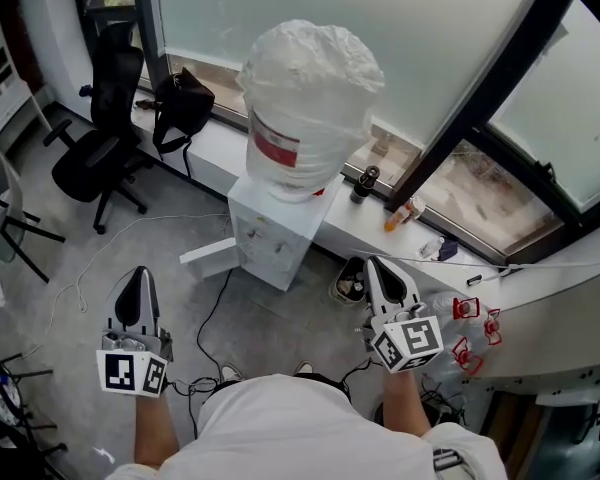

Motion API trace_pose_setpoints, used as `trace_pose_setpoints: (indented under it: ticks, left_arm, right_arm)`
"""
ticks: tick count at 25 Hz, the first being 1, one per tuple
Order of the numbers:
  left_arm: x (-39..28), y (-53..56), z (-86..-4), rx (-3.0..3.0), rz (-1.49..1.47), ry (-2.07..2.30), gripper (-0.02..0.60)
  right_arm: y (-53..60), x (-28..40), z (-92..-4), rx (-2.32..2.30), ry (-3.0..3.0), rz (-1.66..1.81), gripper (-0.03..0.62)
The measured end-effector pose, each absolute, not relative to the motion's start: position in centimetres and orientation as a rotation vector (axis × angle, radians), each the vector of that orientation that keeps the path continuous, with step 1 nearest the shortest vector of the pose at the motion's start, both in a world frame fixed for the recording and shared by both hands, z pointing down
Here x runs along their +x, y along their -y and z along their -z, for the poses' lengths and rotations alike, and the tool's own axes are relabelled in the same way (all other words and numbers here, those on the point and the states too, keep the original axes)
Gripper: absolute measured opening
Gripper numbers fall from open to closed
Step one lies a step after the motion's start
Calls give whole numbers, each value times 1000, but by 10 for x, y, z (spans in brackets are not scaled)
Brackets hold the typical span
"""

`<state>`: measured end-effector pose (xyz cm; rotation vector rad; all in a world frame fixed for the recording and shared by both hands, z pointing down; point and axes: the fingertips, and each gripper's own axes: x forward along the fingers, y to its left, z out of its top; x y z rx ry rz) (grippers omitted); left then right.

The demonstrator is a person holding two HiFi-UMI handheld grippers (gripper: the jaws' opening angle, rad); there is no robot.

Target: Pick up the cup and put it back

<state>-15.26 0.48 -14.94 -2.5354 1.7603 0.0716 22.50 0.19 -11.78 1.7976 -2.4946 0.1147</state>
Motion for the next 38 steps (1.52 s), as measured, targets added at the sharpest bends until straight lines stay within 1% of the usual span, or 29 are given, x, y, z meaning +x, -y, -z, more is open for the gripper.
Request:
trace_pose_setpoints:
  ticks: [14,22,27,34,38]
  left_arm:
    - [-151,-5,142,-2634,-98,-1649,23]
    - [-164,-16,142,-2633,-181,-1700,23]
    - [-162,-25,142,-2610,-181,-1725,23]
    - [-151,-34,145,-2585,-189,-1757,23]
    - [-144,-36,148,-2582,-180,-1757,23]
  right_arm:
    - [-16,200,118,1844,2466,-96,20]
    - [-13,181,120,1794,2511,-63,20]
    - [-10,181,121,1776,2535,-86,20]
    - [-9,178,129,1703,2497,94,20]
    - [-6,180,132,1693,2506,106,20]
